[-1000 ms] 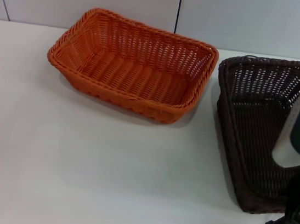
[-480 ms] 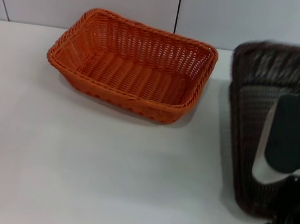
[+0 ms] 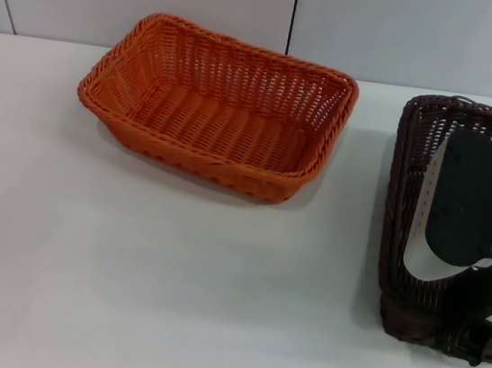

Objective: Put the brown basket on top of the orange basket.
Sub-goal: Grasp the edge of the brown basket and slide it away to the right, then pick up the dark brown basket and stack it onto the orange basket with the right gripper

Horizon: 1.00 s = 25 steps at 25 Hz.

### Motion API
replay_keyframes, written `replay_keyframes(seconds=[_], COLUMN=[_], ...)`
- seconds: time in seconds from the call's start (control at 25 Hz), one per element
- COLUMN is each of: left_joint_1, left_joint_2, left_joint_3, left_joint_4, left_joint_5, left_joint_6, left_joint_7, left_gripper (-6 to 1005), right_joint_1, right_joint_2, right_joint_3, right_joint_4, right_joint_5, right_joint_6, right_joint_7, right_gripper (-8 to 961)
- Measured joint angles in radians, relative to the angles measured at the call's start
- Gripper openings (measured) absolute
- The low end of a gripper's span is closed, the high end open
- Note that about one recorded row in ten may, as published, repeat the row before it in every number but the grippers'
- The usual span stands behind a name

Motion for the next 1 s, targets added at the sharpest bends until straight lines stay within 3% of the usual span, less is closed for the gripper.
replay_keyframes(seconds=[0.44,0.8,1.0], left_joint_1=[0.000,-0.002,-0.001], left_joint_2=[0.000,0.000,-0.001], left_joint_3=[0.000,0.000,0.000], left_joint_4=[0.006,0.005,0.007], left_joint_5=[0.000,-0.003,-0.003], left_joint_6=[0.000,0.006,0.008], left_joint_7=[0.000,-0.001,-0.001], left_gripper=[770,770,770], right_joint_1=[0.000,0.008,0.019], right_joint_2=[0.000,-0.001,-0.001], right_joint_3=[0.005,-0.014,-0.063], right_joint_4=[-0.043,-0.318,-0.381], right_joint_5=[0.003,-0.018,-0.079], right_joint_6=[0.018,0.074,0.090], right_joint_7=[-0.006,0.023,0.042], right_gripper=[163,151,146])
